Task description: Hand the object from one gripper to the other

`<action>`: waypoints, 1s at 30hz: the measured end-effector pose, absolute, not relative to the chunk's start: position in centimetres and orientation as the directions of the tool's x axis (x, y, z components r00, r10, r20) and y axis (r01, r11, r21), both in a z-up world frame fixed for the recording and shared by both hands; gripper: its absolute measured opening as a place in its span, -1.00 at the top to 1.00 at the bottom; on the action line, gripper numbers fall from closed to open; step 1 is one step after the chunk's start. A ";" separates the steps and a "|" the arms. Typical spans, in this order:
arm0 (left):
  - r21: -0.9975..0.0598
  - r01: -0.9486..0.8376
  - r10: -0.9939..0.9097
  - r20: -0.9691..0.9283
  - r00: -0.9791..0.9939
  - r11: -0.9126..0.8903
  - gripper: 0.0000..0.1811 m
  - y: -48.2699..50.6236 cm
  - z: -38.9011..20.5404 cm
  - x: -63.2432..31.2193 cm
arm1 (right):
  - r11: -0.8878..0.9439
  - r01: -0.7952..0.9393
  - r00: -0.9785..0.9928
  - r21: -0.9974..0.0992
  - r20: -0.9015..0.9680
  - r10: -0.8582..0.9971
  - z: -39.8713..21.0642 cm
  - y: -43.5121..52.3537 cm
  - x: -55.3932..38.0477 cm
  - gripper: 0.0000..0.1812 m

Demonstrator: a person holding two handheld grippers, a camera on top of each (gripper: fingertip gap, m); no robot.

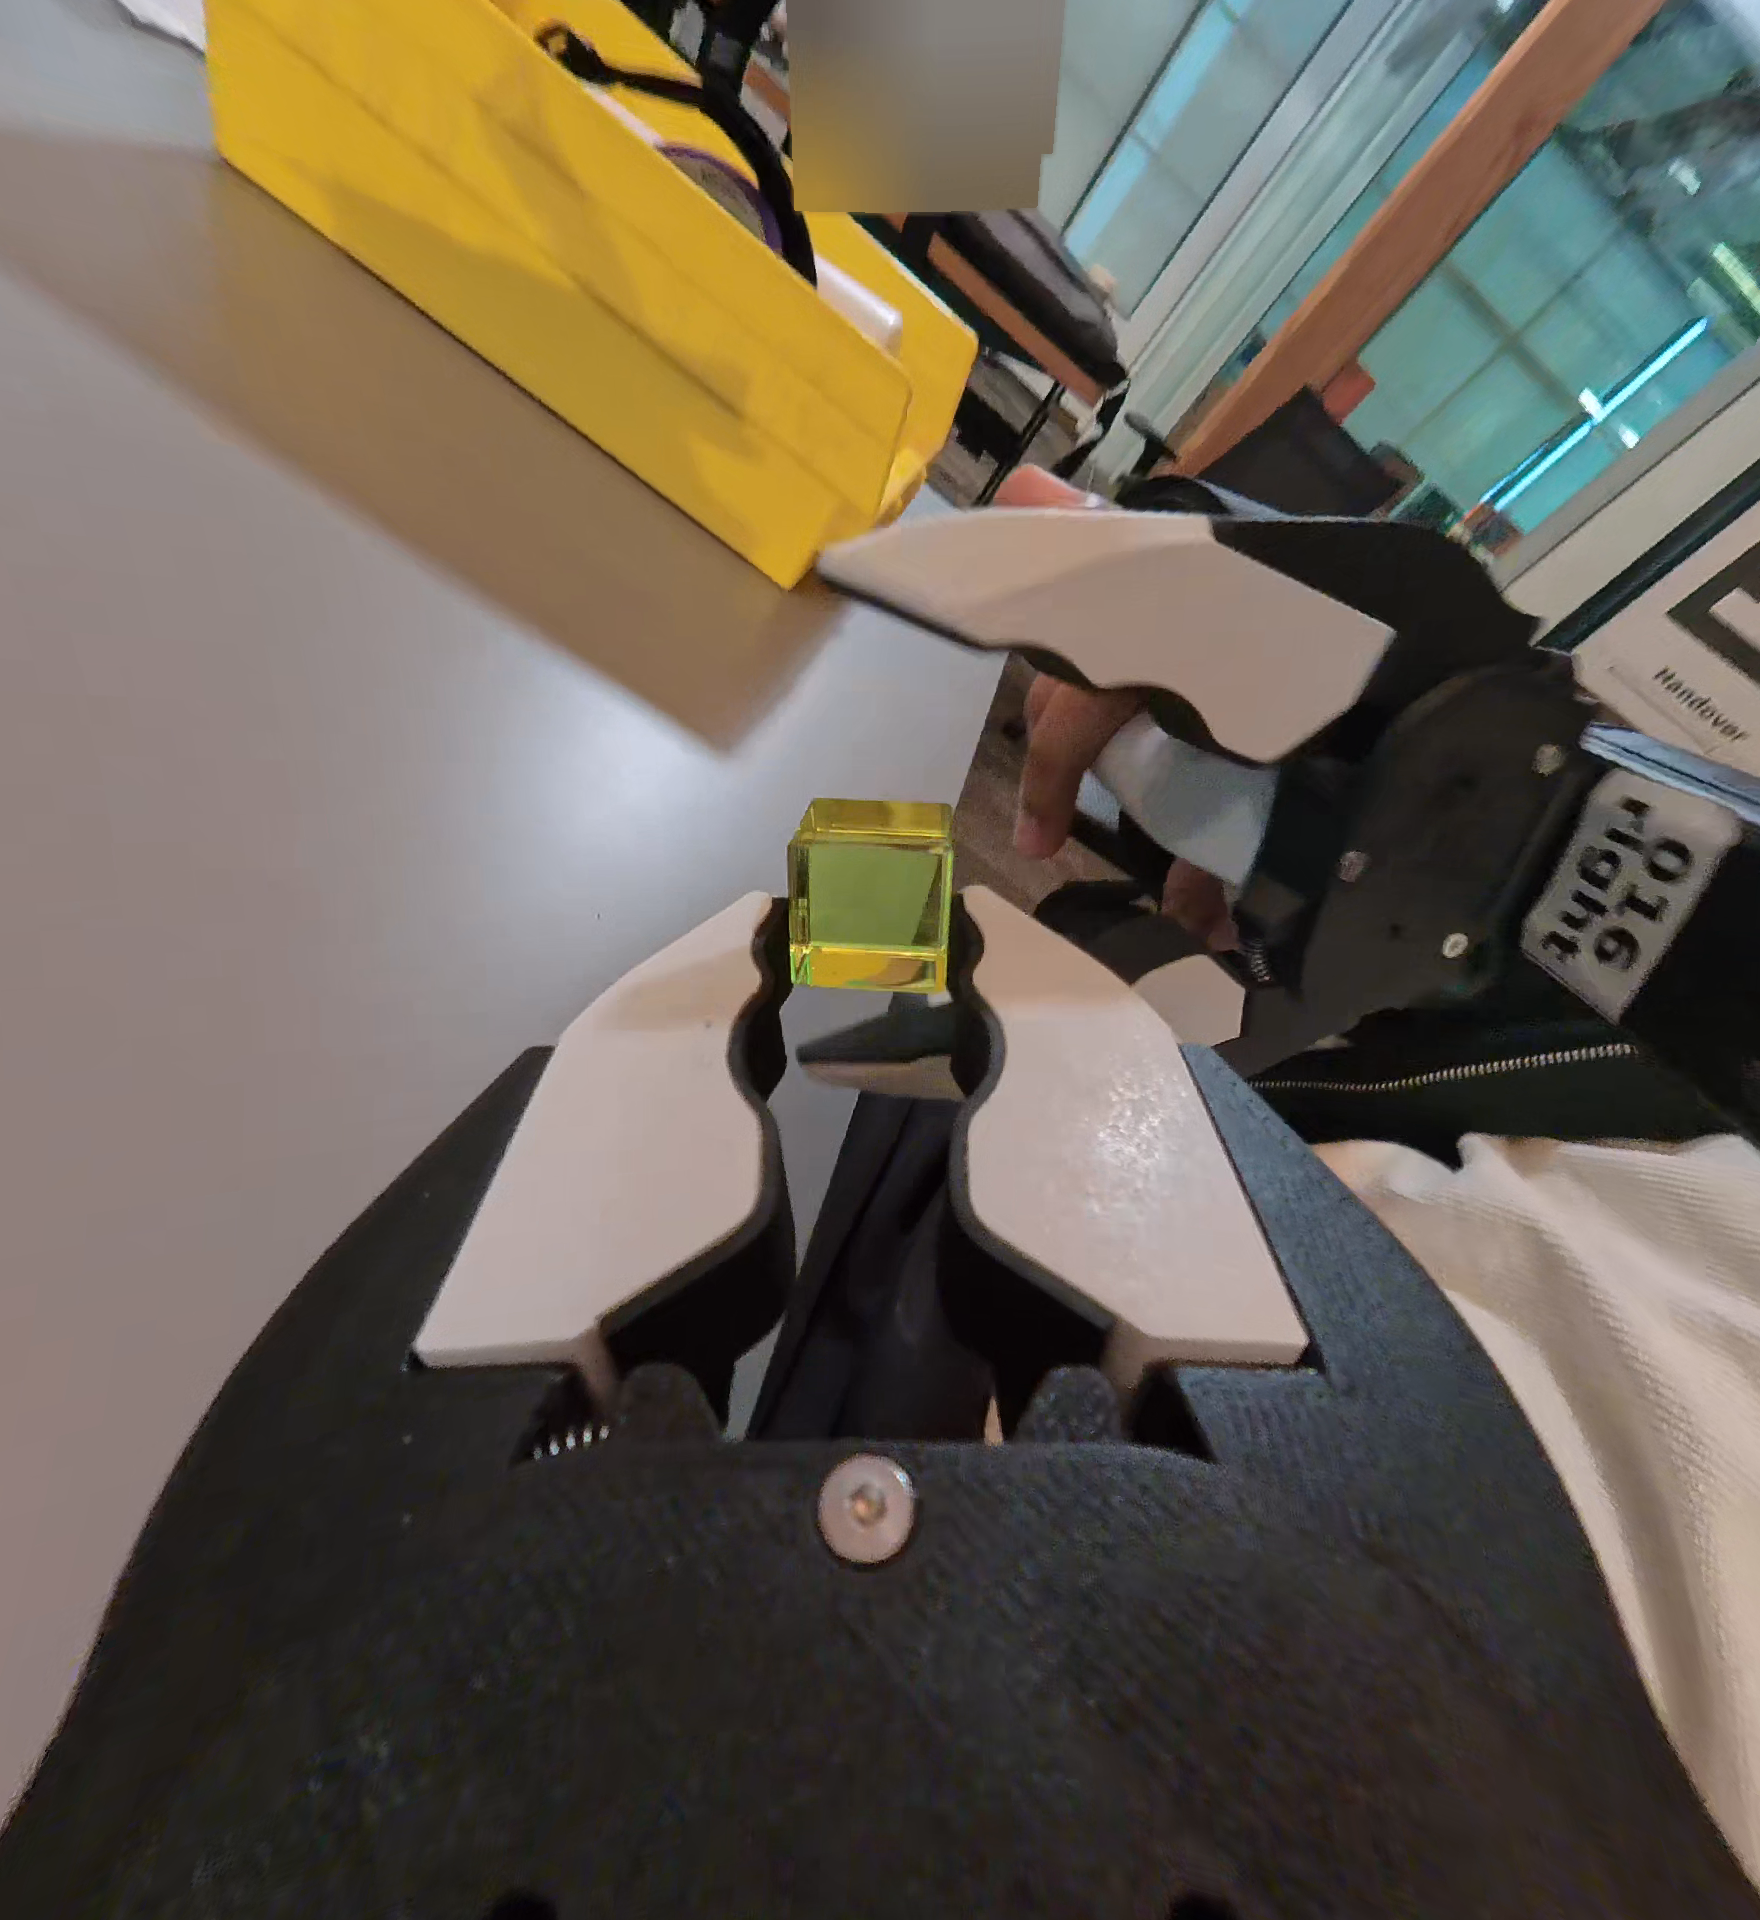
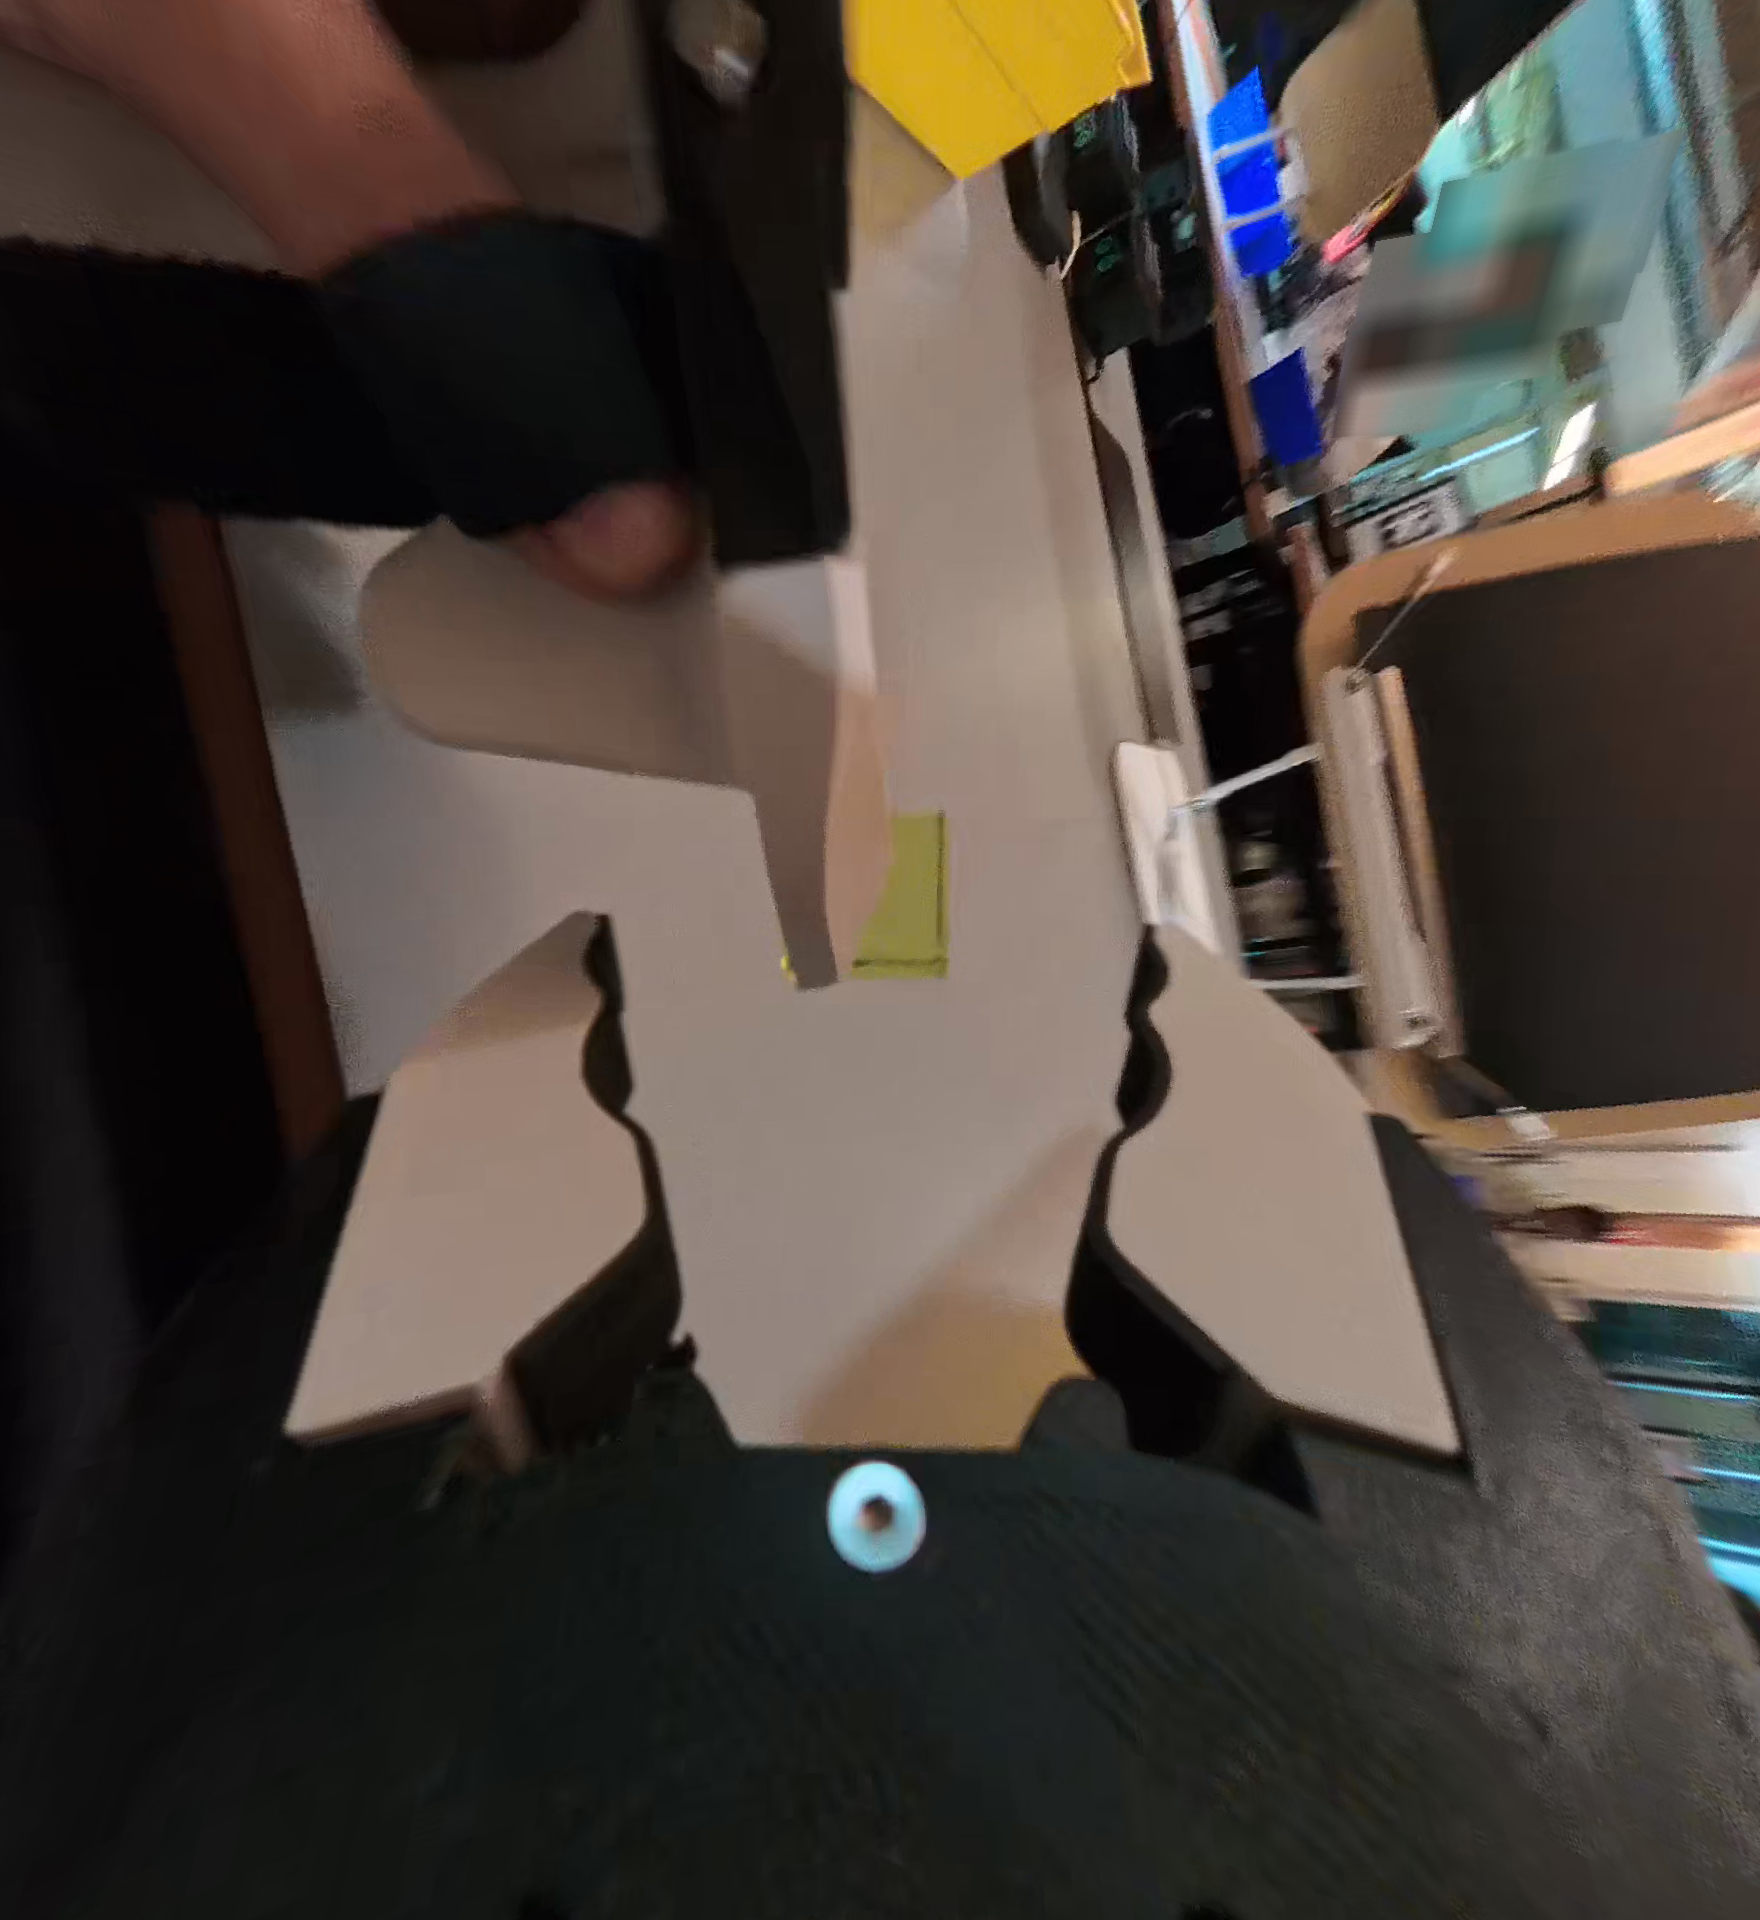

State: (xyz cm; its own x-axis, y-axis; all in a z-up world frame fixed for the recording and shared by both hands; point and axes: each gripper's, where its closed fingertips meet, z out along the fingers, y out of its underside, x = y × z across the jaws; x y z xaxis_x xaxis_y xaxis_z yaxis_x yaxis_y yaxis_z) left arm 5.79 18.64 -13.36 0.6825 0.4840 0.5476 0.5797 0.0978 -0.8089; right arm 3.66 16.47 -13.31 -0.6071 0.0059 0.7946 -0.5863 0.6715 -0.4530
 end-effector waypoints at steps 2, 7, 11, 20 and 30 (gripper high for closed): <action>-0.830 0.540 0.469 0.536 0.702 0.139 0.70 18.1 -12.6 5.5 | 0.625 -0.476 -0.759 -0.618 0.648 0.063 -13.5 16.4 3.3 -0.17; -0.906 0.380 0.452 0.422 0.786 0.185 0.71 17.0 -10.5 5.4 | 0.181 -0.089 -0.996 -0.979 0.090 -0.001 -8.9 16.3 5.7 0.17; -0.910 0.323 0.398 0.405 0.823 0.258 0.71 17.3 -8.4 6.3 | -0.065 0.109 -0.992 -0.992 -0.104 -0.075 -4.3 17.6 6.7 0.43; -0.953 0.218 0.344 0.282 0.896 0.212 0.71 19.5 -7.1 8.4 | 0.026 0.247 -0.952 -0.969 -0.248 -0.180 -5.6 16.8 8.4 0.70; -0.960 0.187 0.423 0.260 0.868 0.207 0.43 19.1 -7.6 7.6 | -0.079 0.188 -0.982 -0.979 -0.187 -0.023 -2.0 19.6 4.6 0.70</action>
